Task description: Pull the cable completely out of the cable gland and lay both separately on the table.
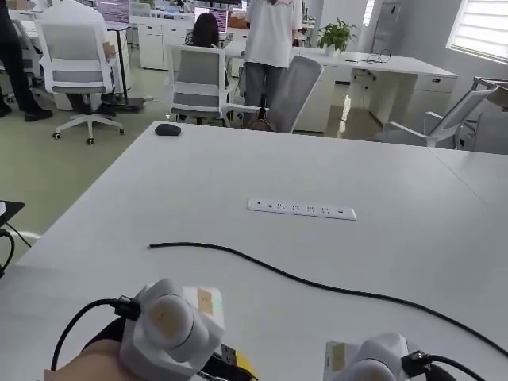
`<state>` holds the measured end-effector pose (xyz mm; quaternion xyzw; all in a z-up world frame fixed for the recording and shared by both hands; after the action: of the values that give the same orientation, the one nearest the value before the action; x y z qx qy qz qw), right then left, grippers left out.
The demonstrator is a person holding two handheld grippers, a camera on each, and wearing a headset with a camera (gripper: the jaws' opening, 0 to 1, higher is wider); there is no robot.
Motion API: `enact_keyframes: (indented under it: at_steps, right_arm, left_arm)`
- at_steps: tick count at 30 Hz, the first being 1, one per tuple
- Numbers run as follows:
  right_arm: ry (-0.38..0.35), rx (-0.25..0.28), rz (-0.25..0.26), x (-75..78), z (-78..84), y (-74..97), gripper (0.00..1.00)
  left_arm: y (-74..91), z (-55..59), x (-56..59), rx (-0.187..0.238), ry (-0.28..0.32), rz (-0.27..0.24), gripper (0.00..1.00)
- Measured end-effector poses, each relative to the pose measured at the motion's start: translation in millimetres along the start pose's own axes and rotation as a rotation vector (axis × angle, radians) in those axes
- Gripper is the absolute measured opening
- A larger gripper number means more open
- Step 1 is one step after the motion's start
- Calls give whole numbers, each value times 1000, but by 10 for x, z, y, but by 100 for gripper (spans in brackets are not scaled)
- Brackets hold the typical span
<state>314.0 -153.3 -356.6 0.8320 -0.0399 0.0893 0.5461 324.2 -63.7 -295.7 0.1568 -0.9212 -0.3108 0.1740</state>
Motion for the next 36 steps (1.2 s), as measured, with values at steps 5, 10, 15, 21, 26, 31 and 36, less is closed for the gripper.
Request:
enact_keyframes:
  at_steps: [5,10,15,21,26,31,36]
  right_arm:
    - [-54,-42,3,17,115,7,3]
    - [-87,-108,8,18,272,21,2]
    - [-160,-129,31,70,371,65,3]
    - [-149,-124,30,61,344,55,3]
    - [-142,-103,20,44,293,52,2]
    - [-137,-17,-17,-1,85,10,2]
    - [-174,86,-45,-23,-123,19,2]
  left_arm:
    - [7,-9,-7,6,1,-6,17]
    - [21,-20,-24,11,5,-16,17]
    - [29,-8,-64,4,6,-35,17]
    - [20,3,-57,-1,0,-33,17]
    - [24,15,-75,-7,-5,-44,17]
    - [10,44,-81,-27,-23,-50,17]
    - [7,49,-70,-31,-27,-48,17]
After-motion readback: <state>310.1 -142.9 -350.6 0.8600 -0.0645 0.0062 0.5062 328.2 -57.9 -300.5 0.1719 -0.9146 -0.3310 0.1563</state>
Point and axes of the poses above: the centre of the closed fingertips' face, and the gripper's own axes: y roughly backward along the fingers, x roughly to its right, z roughly out of its underside, the point moved 2 cm from there along y, roughly backward along the fingers, and after that the axes turned 14 degrees about y, right-handed, at the moved point
